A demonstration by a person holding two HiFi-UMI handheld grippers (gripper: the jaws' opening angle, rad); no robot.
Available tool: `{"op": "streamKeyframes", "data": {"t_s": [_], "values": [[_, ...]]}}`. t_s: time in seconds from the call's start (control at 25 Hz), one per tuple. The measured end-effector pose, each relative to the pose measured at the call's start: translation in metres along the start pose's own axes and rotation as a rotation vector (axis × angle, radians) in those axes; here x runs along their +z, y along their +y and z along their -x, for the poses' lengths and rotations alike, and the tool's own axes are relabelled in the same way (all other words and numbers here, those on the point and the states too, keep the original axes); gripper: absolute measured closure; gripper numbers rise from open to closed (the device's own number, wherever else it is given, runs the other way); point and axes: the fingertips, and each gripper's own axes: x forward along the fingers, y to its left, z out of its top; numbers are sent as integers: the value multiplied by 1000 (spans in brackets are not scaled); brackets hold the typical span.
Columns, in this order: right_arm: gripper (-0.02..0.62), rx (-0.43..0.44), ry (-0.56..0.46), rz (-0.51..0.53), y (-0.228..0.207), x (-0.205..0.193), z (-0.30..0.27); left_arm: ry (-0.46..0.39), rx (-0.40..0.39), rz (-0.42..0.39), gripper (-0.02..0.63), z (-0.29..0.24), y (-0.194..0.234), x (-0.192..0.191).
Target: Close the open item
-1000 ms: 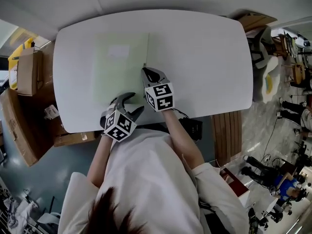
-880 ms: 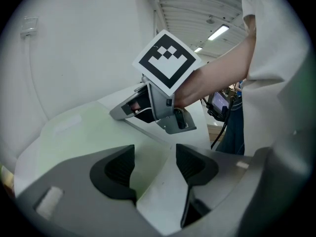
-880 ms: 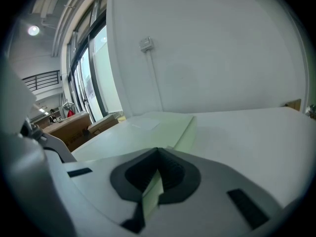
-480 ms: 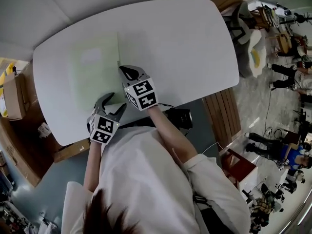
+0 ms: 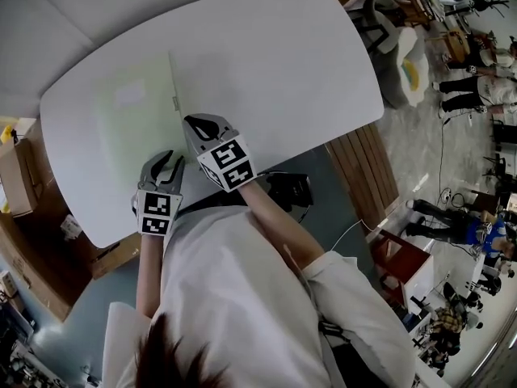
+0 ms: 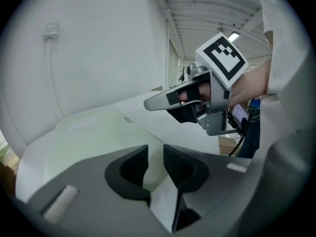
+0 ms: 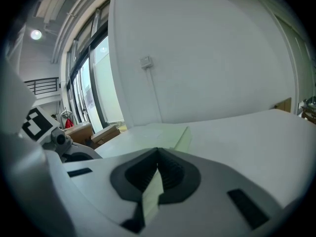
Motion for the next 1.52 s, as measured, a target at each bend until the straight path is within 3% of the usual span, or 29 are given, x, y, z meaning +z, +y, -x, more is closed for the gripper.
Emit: {"op": "streamKeyframes", "data": {"t_s": [0.2,0.44,0.96,1.52], "values": [[591,-6,-16,0,-3,-3,5,-24,54,19,569,-1,9,-2],[591,-2,-31,7,2,1,14,-59,99,21,597,6,15,3],[591,-49,-103,35,-6,26,48,-363,259,60,598,60,34,79],[591,-77,-113,-17,2,28,79,-403,290,195,598,82,44,82]]}}
